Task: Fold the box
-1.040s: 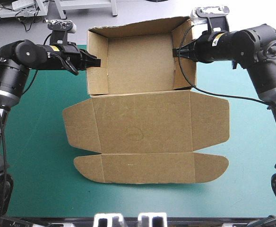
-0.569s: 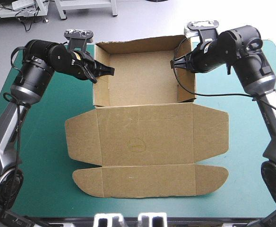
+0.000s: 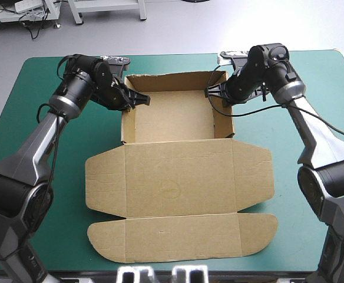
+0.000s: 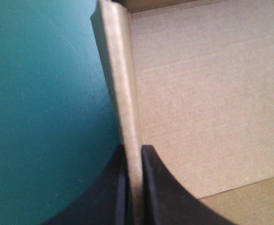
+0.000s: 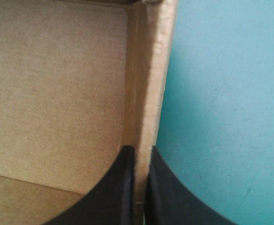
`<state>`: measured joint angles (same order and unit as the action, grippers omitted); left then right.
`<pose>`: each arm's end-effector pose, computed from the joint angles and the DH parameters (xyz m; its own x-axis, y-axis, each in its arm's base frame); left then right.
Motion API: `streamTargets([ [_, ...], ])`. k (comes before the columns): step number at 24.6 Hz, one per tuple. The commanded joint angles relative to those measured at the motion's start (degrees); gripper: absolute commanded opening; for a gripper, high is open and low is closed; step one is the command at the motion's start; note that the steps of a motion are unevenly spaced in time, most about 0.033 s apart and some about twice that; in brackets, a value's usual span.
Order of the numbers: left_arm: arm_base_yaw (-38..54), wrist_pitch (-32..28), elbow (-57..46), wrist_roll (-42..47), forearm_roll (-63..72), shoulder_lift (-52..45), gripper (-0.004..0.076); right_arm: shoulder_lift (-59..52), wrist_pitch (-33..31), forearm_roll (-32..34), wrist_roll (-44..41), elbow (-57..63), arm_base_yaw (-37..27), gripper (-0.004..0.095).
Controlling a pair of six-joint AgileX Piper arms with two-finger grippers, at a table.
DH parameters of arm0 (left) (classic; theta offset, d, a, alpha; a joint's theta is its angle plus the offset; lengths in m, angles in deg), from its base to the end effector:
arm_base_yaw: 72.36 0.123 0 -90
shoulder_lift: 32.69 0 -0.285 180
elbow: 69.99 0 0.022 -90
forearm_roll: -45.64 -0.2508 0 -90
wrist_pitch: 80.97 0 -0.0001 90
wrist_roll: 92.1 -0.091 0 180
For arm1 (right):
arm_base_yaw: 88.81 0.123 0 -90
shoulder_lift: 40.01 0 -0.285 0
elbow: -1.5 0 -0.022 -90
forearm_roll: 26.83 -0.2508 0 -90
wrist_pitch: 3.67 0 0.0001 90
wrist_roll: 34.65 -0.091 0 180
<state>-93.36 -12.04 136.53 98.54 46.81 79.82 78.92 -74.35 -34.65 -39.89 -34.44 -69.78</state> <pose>0.3693 -0.1436 0.3433 -0.9000 0.1400 -0.4128 0.1968 0.9755 -0.0983 0.3973 0.1494 0.3441 -0.8896 -0.1637 -0.4263 -0.2586 0.9501 0.1747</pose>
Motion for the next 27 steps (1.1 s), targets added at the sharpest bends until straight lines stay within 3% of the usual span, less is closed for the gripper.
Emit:
streamTargets([
  [1,-0.8,-2.7,1.8,-0.4,2.5,0.2,-0.0008,-0.4,-1.2,-4.3,2.3,-1.7,-1.3,-0.0013],
  [5,-0.8,-2.7,1.8,-0.7,2.8,7.8,-0.0008,5.3,-1.2,-5.1,5.5,-1.7,-2.5,-0.0013],
  [11,-0.8,-1.1,1.9,-2.8,2.2,10.1,-0.0008,6.9,-1.2,-1.6,9.5,-1.7,-2.5,-0.0010],
  [13,-0.8,0.4,1.9,-2.9,1.4,10.1,-0.0006,6.9,-1.2,0.1,9.7,-1.7,-2.5,0.0042],
  [16,-0.8,3.1,1.9,-4.2,0.4,10.1,0.0031,6.9,-1.2,0.3,9.7,-1.7,-2.5,0.0209],
  [21,-0.8,4.2,1.9,-6.1,0.4,10.1,0.0126,6.8,-1.2,0.3,9.6,-1.7,-2.5,0.0409],
  [27,-0.8,5.3,2.2,-9.4,0.4,10.1,0.0301,6.2,-1.2,0.3,9.7,-3.7,-2.5,0.0452],
])
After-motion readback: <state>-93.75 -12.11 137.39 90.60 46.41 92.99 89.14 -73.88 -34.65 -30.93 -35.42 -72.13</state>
